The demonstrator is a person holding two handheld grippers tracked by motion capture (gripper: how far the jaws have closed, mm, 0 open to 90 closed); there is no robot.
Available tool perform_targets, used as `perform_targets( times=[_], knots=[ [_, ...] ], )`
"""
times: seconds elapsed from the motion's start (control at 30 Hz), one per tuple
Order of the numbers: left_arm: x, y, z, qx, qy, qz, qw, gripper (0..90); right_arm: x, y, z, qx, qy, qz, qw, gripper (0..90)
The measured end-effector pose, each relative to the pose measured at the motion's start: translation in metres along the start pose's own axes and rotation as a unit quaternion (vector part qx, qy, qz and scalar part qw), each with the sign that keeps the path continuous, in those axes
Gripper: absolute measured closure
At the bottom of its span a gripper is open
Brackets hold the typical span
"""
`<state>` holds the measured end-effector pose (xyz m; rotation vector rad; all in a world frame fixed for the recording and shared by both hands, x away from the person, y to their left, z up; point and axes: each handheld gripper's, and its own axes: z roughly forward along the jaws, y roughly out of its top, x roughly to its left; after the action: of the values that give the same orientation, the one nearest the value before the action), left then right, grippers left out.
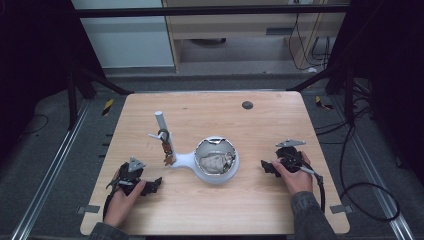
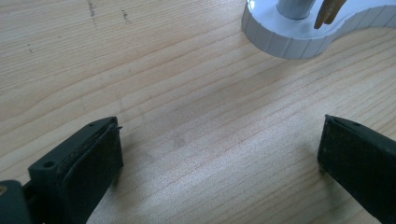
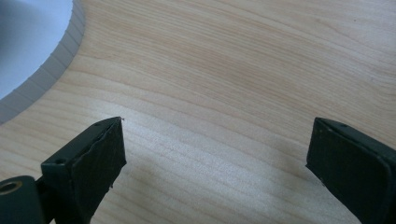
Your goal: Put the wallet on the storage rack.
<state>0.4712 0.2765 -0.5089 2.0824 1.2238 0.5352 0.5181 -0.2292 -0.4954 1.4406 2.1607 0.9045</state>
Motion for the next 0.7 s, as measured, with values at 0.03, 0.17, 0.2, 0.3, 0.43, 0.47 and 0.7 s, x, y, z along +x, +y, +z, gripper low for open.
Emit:
perform_targets(
  times=[0.03, 0.17, 0.2, 0.3, 0.43, 0.47, 0.7],
  knots=[
    [0.000, 0.000, 0.000, 0.000, 0.000, 0.000, 1.0000, 0.0, 0.000, 0.000, 0.000, -0.002, 0.001, 0.004, 1.0000, 4.6],
    [0.000, 0.000, 0.000, 0.000, 0.000, 0.000, 1.0000, 0.0, 0.001, -0.001, 0.004, -0.001, -0.001, 0.006, 1.0000, 4.6],
    [0.000, 0.000, 0.000, 0.000, 0.000, 0.000, 1.0000, 0.0, 0.001, -0.001, 0.004, -0.001, -0.002, 0.005, 1.0000, 4.6],
    [0.000, 0.000, 0.000, 0.000, 0.000, 0.000, 1.0000, 0.0, 0.001, -0.003, 0.007, 0.000, -0.003, 0.008, 1.0000, 4.6],
    [0.000, 0.000, 0.000, 0.000, 0.000, 0.001, 1.0000, 0.0, 0.001, -0.007, 0.010, -0.007, -0.015, 0.011, 0.9998, 4.9],
    [0.000, 0.000, 0.000, 0.000, 0.000, 0.001, 1.0000, 0.0, 0.002, -0.008, 0.010, -0.011, -0.018, 0.010, 0.9997, 4.8],
    [0.000, 0.000, 0.000, 0.000, -0.002, 0.002, 1.0000, 0.0, 0.005, -0.011, 0.012, -0.017, -0.028, 0.005, 0.9995, 2.7]
  ],
)
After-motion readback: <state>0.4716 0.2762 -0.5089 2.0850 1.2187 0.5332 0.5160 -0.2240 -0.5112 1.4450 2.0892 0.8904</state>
